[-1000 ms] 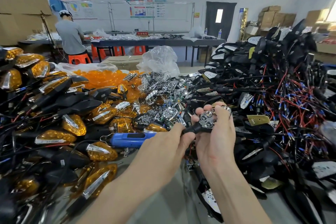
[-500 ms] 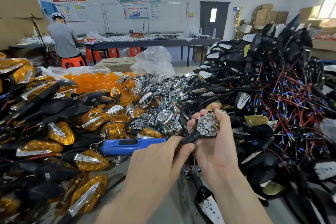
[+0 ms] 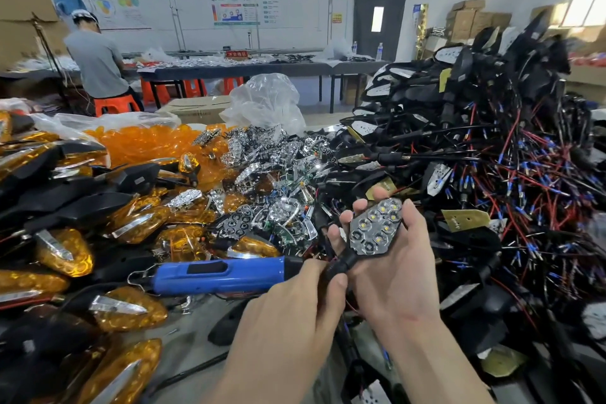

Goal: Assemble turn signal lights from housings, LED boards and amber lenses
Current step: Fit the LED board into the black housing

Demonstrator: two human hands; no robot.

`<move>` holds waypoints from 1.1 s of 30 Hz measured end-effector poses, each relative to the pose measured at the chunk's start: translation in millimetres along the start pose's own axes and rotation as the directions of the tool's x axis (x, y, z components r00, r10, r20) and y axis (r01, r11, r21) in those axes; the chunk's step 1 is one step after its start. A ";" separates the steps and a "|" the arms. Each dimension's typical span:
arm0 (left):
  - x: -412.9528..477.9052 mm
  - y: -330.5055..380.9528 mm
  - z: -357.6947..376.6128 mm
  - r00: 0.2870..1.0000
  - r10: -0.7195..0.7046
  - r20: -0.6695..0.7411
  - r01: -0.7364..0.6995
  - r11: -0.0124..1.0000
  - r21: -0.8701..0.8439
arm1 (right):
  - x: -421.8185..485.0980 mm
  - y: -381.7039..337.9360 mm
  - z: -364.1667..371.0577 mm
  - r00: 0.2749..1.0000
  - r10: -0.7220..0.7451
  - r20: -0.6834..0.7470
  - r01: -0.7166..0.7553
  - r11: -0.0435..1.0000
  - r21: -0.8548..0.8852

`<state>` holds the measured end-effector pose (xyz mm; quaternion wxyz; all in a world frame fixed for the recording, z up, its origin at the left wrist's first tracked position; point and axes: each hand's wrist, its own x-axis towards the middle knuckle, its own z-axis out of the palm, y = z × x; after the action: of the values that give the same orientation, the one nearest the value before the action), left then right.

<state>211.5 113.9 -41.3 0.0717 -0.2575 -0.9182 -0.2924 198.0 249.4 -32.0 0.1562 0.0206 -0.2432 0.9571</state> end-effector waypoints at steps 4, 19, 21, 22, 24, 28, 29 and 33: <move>3.1 0.0 9.2 0.998 -0.018 -0.063 0.009 0.990 -0.142 | 3.2 2.3 -4.5 1.000 -0.001 -0.028 0.001 1.000 0.010; 22.3 -2.5 9.3 0.963 0.117 -0.241 -0.108 0.993 0.052 | 8.0 13.2 -14.8 0.986 0.097 -0.134 -0.102 0.994 -0.032; 29.8 -4.3 2.2 0.963 0.210 -0.169 -0.189 0.973 0.130 | 8.2 12.2 -15.8 0.982 0.123 -0.145 -0.132 0.990 -0.051; 34.1 -4.3 -2.5 0.962 0.248 -0.113 -0.227 0.958 0.176 | 7.9 11.5 -16.1 0.978 0.137 -0.157 -0.148 0.987 -0.059; 43.1 -3.4 -11.2 0.963 0.269 -0.003 -0.261 0.935 0.240 | 8.3 11.7 -17.0 0.973 0.153 -0.176 -0.167 0.984 -0.065; 51.4 2.0 -15.3 0.967 0.249 0.053 -0.254 0.926 0.278 | 7.1 10.7 -18.6 0.964 0.164 -0.210 -0.181 0.981 -0.065; 52.0 4.9 -14.3 0.969 0.244 0.040 -0.245 0.928 0.282 | 6.7 10.9 -19.2 0.964 0.166 -0.208 -0.184 0.980 -0.073; 54.6 14.1 -7.9 0.977 0.209 0.031 -0.210 0.943 0.257 | 6.8 12.8 -22.5 0.965 0.164 -0.205 -0.186 0.978 -0.093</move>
<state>171.9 142.7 -12.3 0.1338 -0.3427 -0.9160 -0.1600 188.4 251.3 -56.9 0.0949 -0.1042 -0.2803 0.9495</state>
